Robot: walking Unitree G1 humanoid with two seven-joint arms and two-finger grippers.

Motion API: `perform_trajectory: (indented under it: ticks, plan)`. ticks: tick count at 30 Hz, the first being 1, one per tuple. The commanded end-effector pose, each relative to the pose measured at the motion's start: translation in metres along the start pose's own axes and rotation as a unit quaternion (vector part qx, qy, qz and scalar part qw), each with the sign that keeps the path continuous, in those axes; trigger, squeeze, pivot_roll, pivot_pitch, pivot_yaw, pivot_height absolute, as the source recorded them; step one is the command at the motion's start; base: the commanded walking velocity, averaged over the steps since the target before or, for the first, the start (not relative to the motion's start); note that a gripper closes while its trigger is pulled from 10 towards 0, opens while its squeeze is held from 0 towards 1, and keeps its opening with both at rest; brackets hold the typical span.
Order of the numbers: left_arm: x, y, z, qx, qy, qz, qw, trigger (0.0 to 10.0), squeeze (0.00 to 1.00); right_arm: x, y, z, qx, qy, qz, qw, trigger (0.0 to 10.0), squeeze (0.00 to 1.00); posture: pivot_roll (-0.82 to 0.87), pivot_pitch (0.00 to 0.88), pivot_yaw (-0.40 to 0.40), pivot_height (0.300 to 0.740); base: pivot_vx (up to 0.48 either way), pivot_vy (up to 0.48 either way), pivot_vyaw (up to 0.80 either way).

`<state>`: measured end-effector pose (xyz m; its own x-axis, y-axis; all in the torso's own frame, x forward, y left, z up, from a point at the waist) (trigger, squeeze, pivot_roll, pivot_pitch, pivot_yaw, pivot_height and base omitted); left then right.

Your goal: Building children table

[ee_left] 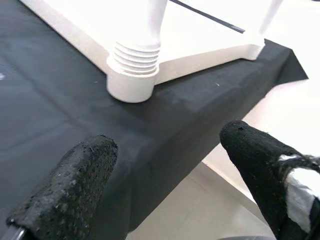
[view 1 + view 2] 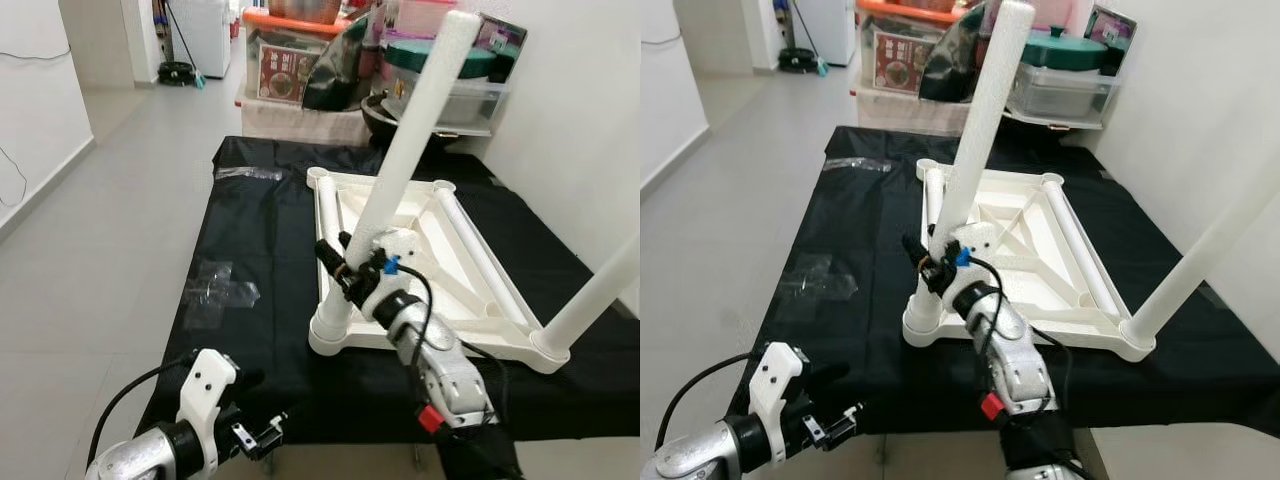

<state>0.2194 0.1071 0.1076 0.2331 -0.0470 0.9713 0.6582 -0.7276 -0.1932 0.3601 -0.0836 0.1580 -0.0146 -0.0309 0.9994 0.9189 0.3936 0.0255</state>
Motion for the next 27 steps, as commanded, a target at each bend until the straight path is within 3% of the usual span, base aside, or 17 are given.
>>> perform_trajectory:
  ticks: [1,9,18,20,23,25,27]
  plan:
    - [-0.005,-0.001,0.002,0.002,0.001,0.009,1.000,10.0,0.00,-0.048,-0.015,-0.025,-0.062,-0.017,0.105,0.992,0.0,0.00,0.07,0.000,-0.128,0.740,0.000,0.000,0.00]
    - [-0.005,0.001,0.002,0.005,0.000,0.006,1.000,10.0,0.00,-0.050,-0.016,-0.029,-0.100,-0.046,0.121,0.986,0.0,0.00,0.07,0.000,-0.134,0.740,0.000,0.000,0.00]
    - [-0.008,0.001,0.003,0.004,-0.001,0.008,1.000,10.0,0.00,-0.054,-0.020,-0.031,-0.132,-0.012,0.124,0.983,0.0,0.00,0.07,0.000,-0.129,0.740,0.000,0.000,0.00]
    - [-0.008,0.001,0.003,0.003,-0.002,0.009,1.000,10.0,0.00,-0.054,-0.019,-0.030,-0.133,0.014,0.120,0.984,0.0,0.00,0.07,0.000,-0.127,0.740,0.000,0.000,0.00]
    - [-0.009,0.001,0.003,0.002,-0.002,0.009,1.000,10.0,0.00,-0.053,-0.017,-0.025,-0.117,0.048,0.106,0.986,0.0,0.00,0.07,0.000,-0.126,0.740,0.000,0.000,0.00]
    - [-0.009,0.000,0.003,0.002,-0.001,0.010,1.000,10.0,0.00,-0.037,-0.012,-0.007,-0.034,0.075,0.061,0.995,0.0,0.00,0.07,0.000,-0.122,0.740,0.000,0.000,0.00]
    - [-0.009,0.000,0.003,0.002,-0.001,0.010,1.000,10.0,0.00,-0.032,-0.010,-0.001,-0.002,0.079,0.045,0.996,0.0,0.00,0.07,0.000,-0.122,0.740,0.000,0.000,0.00]
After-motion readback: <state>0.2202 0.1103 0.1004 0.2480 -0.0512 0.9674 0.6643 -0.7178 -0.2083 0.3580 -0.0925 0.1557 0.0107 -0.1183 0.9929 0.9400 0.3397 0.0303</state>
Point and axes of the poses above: a point about 5 cm out from each wrist's last joint towards the gripper, its own y axis pointing out of the wrist towards the gripper, its own x axis along the axis of the wrist's last joint, z = x × y, the point moved 4 cm from there along y, pointing out of the wrist towards the gripper, and after that the axes turned 1 degree about -y, right-handed, at the moved point
